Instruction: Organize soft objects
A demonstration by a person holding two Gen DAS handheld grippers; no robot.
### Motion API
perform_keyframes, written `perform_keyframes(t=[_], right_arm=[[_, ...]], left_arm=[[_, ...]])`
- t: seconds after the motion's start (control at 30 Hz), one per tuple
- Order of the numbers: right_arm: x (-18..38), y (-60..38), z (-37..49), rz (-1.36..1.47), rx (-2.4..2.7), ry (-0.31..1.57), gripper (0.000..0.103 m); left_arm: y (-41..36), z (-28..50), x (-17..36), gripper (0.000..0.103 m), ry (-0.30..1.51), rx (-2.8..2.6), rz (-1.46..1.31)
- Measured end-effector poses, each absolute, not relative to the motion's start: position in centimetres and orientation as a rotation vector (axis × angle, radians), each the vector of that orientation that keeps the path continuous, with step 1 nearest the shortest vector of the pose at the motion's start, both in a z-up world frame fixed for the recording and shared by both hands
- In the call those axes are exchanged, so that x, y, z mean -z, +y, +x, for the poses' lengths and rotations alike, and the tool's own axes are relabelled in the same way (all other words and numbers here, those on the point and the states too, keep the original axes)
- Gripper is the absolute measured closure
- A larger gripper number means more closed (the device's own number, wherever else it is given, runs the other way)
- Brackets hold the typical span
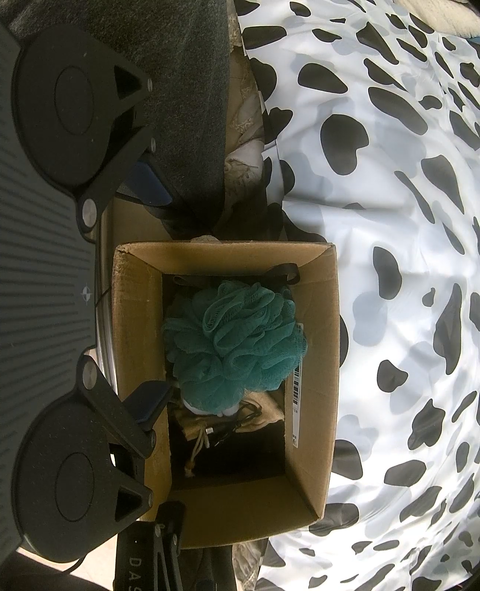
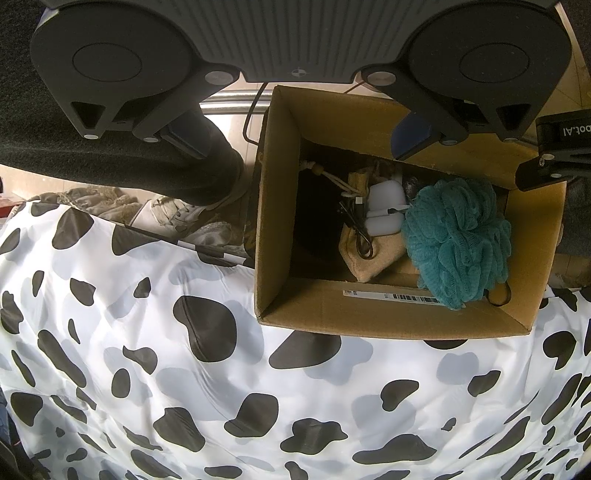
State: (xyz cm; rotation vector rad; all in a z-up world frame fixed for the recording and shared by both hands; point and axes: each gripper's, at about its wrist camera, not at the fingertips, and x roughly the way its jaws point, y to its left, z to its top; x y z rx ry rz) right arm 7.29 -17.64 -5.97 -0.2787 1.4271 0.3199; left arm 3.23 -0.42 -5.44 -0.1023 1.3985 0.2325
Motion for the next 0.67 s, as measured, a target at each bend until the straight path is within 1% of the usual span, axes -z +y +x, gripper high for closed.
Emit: perform_keyframes(t=[0.47, 0.67], right_arm=[[5.98, -17.56, 7.27, -0.279, -0.320, 1.427, 0.000], [5.96, -17.54, 7.28, -0.280, -0.320, 1.427, 0.000]], left_arm=[[-0.39, 3.24, 5.46, 0.000, 1.401, -0.233, -0.102], [-0.63, 3.18, 5.28, 0.000, 1.370, -0.226, -0.084]])
